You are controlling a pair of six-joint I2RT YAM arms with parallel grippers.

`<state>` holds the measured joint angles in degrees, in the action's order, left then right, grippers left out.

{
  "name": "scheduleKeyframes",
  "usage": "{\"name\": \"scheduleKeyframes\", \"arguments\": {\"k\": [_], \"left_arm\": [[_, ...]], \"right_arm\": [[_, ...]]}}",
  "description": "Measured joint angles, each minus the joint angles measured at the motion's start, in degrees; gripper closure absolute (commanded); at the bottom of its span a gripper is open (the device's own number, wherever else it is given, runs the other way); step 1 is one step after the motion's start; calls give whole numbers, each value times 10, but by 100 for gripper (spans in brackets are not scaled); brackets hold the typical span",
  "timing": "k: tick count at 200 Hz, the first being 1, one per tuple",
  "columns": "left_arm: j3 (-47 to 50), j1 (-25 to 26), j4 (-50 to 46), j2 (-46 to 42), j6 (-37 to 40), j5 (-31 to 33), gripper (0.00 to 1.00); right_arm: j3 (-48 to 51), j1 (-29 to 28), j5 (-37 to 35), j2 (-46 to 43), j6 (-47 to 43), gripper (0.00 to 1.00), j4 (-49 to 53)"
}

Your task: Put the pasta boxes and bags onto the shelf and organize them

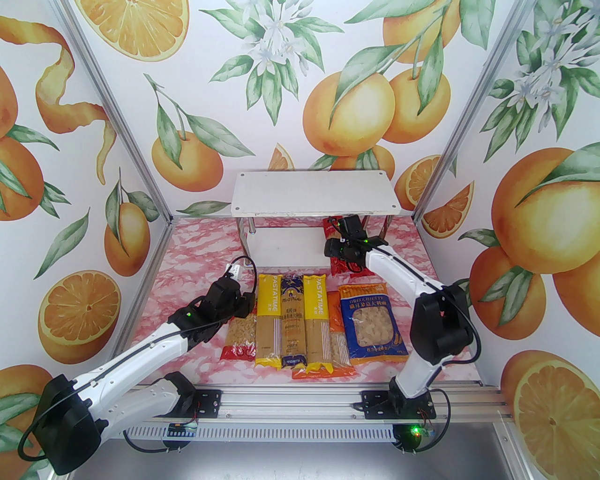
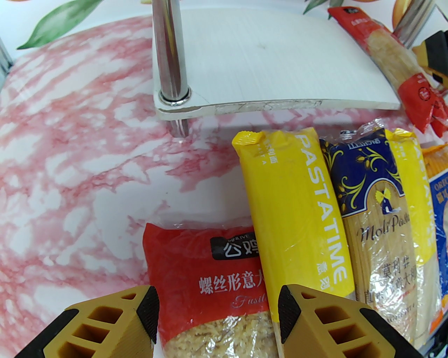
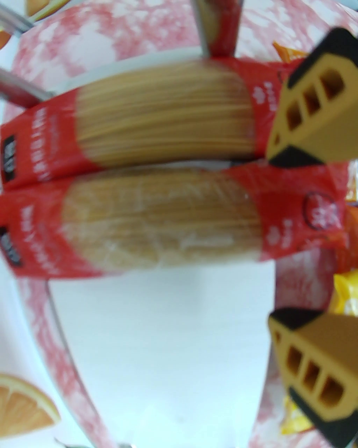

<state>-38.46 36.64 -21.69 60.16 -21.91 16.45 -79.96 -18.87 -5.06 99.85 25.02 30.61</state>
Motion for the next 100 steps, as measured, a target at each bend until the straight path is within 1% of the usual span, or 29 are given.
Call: {"name": "scheduleKeyframes", "arguments": {"k": [21, 33, 52, 100], "left_arm": [[0, -1, 0, 0, 0, 0, 40], [0, -2, 0, 0, 0, 0, 39], [0, -2, 0, 0, 0, 0, 39], [0, -2, -2, -17, 0, 1, 39]], "right_arm": [[3, 0, 9, 0, 0, 73, -3], [3, 0, 12, 0, 4, 77, -3], [3, 0, 15, 4, 5, 80, -5], [13, 0, 17, 30, 9, 80, -9]]}}
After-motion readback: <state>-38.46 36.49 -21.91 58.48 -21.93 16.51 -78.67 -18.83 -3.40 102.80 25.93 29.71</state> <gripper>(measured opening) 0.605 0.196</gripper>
